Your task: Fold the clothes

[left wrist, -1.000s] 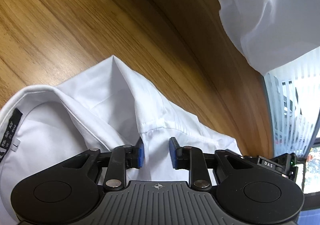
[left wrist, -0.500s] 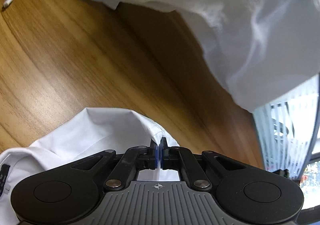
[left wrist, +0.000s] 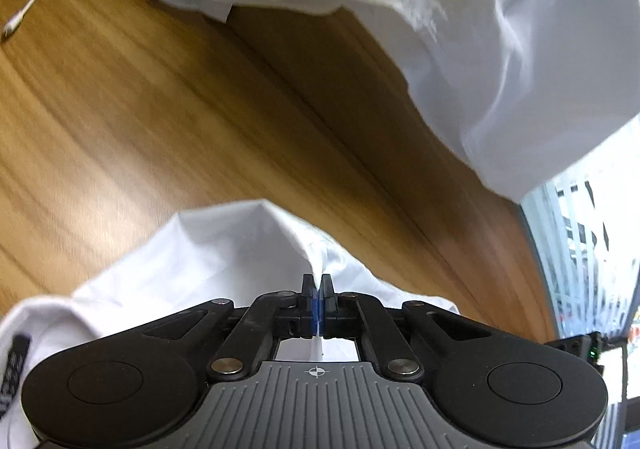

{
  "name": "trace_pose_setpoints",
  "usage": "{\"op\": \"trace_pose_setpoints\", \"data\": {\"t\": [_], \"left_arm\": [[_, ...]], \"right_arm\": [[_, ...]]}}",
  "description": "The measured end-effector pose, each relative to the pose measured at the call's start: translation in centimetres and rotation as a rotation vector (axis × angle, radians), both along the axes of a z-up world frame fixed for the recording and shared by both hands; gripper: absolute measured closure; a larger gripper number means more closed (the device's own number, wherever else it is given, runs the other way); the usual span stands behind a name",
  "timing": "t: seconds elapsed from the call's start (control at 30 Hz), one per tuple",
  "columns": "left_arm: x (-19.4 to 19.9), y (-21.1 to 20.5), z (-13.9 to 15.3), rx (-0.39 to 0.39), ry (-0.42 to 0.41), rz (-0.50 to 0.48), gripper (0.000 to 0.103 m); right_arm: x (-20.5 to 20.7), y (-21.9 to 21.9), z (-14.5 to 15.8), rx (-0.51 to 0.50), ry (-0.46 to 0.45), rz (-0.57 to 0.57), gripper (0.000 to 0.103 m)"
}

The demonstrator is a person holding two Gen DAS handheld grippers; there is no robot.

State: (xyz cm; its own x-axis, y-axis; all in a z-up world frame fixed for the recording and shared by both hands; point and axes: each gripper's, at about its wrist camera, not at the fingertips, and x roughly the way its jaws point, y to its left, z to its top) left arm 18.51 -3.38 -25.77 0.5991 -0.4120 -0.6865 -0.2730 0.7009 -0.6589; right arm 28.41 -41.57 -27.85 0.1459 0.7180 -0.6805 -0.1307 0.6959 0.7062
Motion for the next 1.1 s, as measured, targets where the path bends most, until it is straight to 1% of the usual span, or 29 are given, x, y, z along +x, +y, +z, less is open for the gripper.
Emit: {"op": "trace_pose_setpoints", "data": {"t": [0.13,0.23,0.43,0.47,0.5,0.53,0.6,0.67,0.73,0.77,0.8,0.83,0.87,0.97,1.0,1.1], "left_arm": [[1.9,0.5,0.0,0.008,-0.006,0.020,0.100],[3.3,0.7,-0.6,0.023,0.015,0.032,0.100],[5.1,0.8,-2.5,0.046,0.070,0.032,0.100],[5.2,0.6,-2.6,0.059,0.071,0.026,0.099],[5.3,0.5,-2.7,0.078,0.074,0.022,0.096],[5.4,0.4,-2.9,0.098,0.078,0.017,0.092],[5.4,0.3,-3.0,0.106,0.068,0.015,0.092],[5.3,0.3,-2.9,0.104,0.067,0.022,0.091],[4.9,0.6,-2.3,0.104,0.053,0.056,0.075],[4.5,1.0,-1.8,0.098,0.037,0.080,0.056],[4.3,1.4,-1.2,0.081,0.030,0.095,0.041],[4.0,1.8,-0.7,0.064,0.023,0.110,0.038],[3.7,2.3,-0.2,0.046,0.016,0.125,0.038],[2.8,2.6,2.0,0.097,0.002,0.111,0.037],[2.2,2.5,2.9,0.116,-0.009,0.103,0.033],[0.4,2.0,5.1,0.160,-0.031,0.069,0.031]], "right_arm": [[1.2,0.3,0.6,-0.010,-0.031,0.002,0.101],[2.2,0.1,0.5,-0.026,-0.041,-0.002,0.101],[3.2,0.2,-1.3,-0.071,-0.027,0.001,0.099],[3.2,0.2,-1.4,-0.076,-0.029,0.003,0.094],[3.0,0.1,-1.4,-0.084,-0.040,0.008,0.091],[2.8,-0.1,-1.1,-0.092,-0.055,0.015,0.090],[2.4,-0.2,-0.3,-0.110,-0.084,0.026,0.076],[1.9,-0.1,0.9,-0.122,-0.116,0.037,0.071],[1.0,-0.5,2.4,-0.135,-0.151,0.050,0.070],[0.4,-0.7,3.2,-0.145,-0.167,0.056,0.069],[-0.3,-1.0,4.2,-0.154,-0.185,0.060,0.068],[-1.2,-1.4,5.1,-0.163,-0.201,0.061,0.068],[-2.2,-1.8,6.0,-0.171,-0.215,0.057,0.067],[-5.2,-3.1,8.8,-0.193,-0.258,0.046,0.061],[-6.3,-3.7,9.6,-0.200,-0.270,0.040,0.060],[-10.1,-5.7,11.7,-0.229,-0.289,-0.004,0.060]]}}
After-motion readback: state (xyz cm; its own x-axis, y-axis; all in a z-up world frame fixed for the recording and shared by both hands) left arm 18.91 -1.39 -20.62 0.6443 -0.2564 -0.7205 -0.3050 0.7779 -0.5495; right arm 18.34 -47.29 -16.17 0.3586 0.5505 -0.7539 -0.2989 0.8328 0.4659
